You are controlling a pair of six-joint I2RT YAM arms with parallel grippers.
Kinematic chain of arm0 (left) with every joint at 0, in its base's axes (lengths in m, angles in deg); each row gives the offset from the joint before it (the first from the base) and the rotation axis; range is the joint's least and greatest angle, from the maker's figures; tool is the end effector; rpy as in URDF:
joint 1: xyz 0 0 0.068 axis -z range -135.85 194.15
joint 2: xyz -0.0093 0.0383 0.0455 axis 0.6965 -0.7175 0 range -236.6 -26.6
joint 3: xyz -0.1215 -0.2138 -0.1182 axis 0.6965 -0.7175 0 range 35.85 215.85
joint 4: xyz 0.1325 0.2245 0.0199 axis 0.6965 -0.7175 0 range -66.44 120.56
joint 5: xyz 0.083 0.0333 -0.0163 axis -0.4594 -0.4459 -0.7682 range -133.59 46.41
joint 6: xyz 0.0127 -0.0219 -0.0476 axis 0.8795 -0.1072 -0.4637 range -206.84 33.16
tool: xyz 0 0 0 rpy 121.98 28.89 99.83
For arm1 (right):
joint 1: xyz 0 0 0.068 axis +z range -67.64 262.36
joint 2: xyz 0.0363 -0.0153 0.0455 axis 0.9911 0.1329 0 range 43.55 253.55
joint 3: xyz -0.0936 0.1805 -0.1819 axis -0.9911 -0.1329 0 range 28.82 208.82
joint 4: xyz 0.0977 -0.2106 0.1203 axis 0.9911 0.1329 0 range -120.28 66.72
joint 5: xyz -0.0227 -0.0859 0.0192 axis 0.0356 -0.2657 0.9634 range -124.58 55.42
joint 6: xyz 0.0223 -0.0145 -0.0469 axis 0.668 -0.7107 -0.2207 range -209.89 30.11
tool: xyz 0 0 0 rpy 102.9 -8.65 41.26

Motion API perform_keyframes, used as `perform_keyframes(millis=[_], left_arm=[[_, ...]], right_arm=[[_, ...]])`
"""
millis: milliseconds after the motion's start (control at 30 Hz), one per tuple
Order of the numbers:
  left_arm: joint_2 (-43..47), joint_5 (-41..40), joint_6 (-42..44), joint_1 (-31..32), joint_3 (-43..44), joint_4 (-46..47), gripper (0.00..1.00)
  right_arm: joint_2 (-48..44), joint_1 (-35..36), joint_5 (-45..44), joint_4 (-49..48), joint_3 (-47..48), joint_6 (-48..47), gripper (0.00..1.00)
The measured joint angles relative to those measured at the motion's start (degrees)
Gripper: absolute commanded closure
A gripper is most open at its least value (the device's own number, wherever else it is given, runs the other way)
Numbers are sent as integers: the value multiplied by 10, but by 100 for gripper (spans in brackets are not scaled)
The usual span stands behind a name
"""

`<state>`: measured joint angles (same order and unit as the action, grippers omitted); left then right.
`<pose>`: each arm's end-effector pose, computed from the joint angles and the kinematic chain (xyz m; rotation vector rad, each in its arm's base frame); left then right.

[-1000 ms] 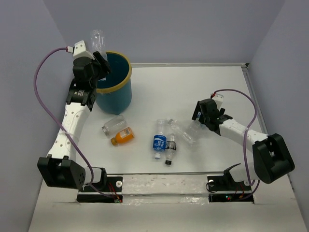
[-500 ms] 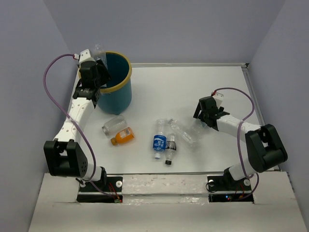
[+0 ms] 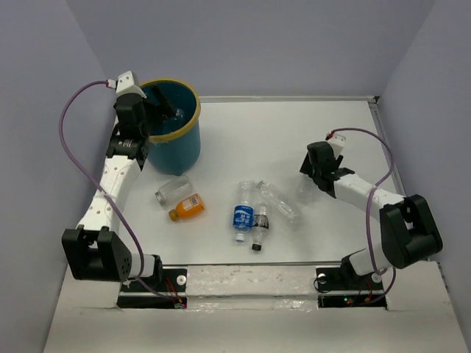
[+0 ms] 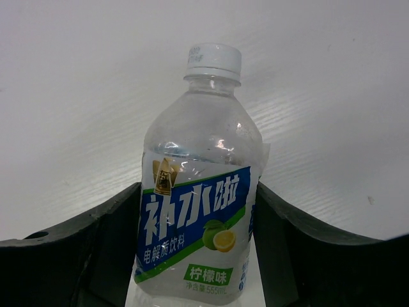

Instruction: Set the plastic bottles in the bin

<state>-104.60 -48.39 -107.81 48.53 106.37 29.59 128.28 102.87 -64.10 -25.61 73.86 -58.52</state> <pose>0.3234 -0.0218 0.3833 -0.3101 1.6961 -0.2557 0.2848 0.0879 0.1927 0.4539 2.1808 -0.1170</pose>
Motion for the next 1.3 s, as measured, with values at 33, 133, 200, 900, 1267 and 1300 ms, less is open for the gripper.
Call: perform_keyframes(millis=[33, 133, 200, 900, 1267, 1300], left_arm=[[12, 5, -1, 0, 0, 3, 1], [42, 17, -3, 0, 8, 8, 1], [63, 23, -5, 0, 16, 14, 1], [445, 119, -28, 71, -219, -31, 1], [443, 104, -49, 175, -311, -119, 1], [443, 104, -55, 183, -318, -118, 1]], right_arm=[[-12, -2, -5, 0, 3, -5, 49], [-54, -5, -15, 0, 12, -19, 50], [-84, -6, -17, -1, 21, -28, 51], [-39, 183, 143, -55, 419, -134, 50], [361, 259, 226, -66, 933, -231, 50], [394, 261, 232, -70, 964, -233, 50]])
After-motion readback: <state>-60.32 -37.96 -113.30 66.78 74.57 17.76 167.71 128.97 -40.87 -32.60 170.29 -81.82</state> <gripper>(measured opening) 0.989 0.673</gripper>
